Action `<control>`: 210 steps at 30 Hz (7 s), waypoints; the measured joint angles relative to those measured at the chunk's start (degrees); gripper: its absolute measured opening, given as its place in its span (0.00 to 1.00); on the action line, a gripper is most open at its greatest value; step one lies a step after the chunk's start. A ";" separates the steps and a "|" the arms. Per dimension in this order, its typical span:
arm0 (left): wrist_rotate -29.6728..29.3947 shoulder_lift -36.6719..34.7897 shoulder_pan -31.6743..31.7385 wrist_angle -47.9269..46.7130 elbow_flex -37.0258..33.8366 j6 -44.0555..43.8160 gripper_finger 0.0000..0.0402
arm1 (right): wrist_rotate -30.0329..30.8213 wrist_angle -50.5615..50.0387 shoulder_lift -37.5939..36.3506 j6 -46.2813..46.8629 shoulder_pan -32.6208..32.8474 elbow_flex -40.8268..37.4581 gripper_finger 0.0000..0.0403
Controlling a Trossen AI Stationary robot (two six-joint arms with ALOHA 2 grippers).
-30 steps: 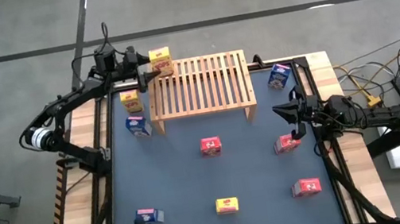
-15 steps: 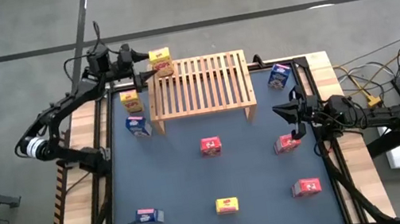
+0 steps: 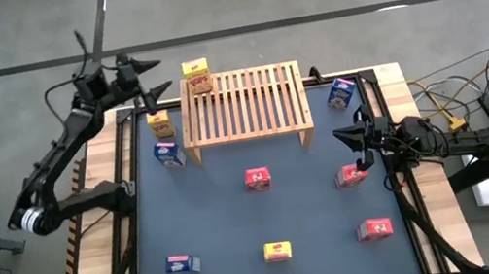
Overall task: Stack cereal on shelf
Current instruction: Put the top right red cereal box on the shelf
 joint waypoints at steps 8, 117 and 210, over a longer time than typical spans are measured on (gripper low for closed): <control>8.01 -12.86 -1.22 0.72 0.00 -8.05 0.76 | 0.00 0.02 0.00 -0.07 0.02 -0.02 0.06; 7.44 -18.47 -29.78 24.14 -16.23 -36.78 0.76 | -12.57 -89.48 65.14 11.37 6.68 70.63 0.69; 7.55 -11.12 -29.89 23.62 -13.14 -43.11 0.76 | -10.80 -78.59 64.97 9.42 14.67 52.57 0.39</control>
